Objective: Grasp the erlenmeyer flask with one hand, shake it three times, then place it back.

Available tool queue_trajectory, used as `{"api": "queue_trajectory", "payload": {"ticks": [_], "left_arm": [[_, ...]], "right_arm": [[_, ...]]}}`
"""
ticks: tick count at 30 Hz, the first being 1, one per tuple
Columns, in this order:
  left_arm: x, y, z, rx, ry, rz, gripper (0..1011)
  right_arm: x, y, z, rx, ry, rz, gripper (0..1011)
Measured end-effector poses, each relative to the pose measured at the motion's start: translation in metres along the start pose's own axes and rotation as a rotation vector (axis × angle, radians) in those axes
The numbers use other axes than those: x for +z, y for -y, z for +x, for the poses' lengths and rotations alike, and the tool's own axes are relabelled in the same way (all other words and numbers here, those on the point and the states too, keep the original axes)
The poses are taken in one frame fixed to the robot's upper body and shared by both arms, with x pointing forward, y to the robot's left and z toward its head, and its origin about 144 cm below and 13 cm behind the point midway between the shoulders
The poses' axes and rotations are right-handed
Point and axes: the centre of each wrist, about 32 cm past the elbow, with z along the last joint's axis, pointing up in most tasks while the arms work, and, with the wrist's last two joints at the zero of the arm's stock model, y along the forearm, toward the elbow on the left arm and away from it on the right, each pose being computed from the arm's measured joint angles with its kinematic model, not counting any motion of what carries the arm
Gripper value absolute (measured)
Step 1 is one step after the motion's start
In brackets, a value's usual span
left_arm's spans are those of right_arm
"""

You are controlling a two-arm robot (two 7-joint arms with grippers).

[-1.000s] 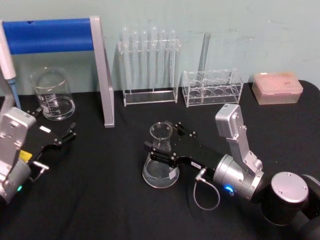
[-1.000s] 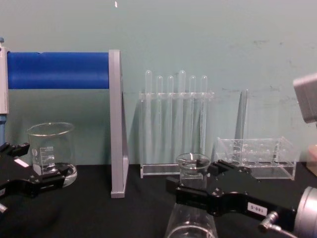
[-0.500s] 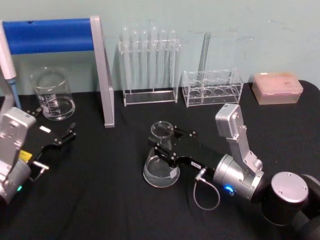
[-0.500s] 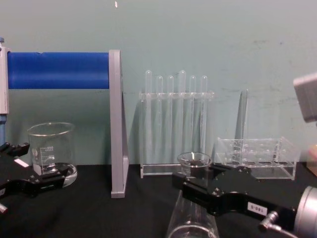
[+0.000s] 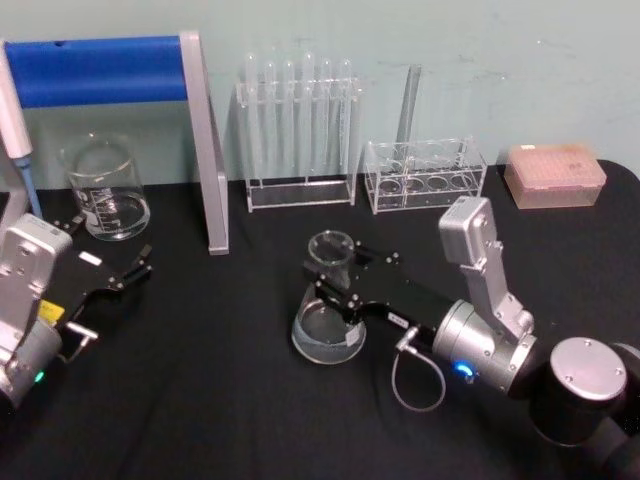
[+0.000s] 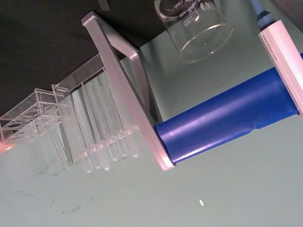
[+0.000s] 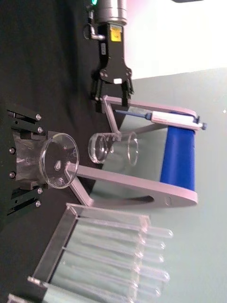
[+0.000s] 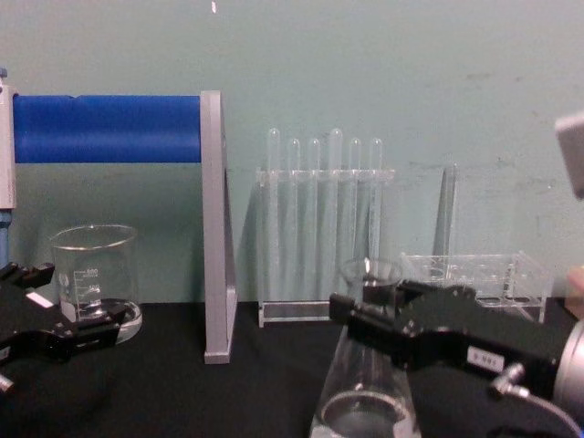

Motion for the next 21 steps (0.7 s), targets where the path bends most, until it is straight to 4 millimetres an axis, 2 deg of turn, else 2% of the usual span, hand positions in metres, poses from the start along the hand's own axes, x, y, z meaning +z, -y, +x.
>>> {"api": "queue_trajectory", "payload": {"ticks": [13, 21], "left_arm": [[0.0, 0.0, 0.0, 0.0, 0.0, 0.0, 1001], [0.0, 0.0, 0.0, 0.0, 0.0, 0.0, 1001]], "right_arm": [[0.048, 0.014, 0.001, -0.078, 0.061, 0.058, 450], [0.054, 0.016, -0.001, -0.088, 0.072, 0.068, 450]]}}
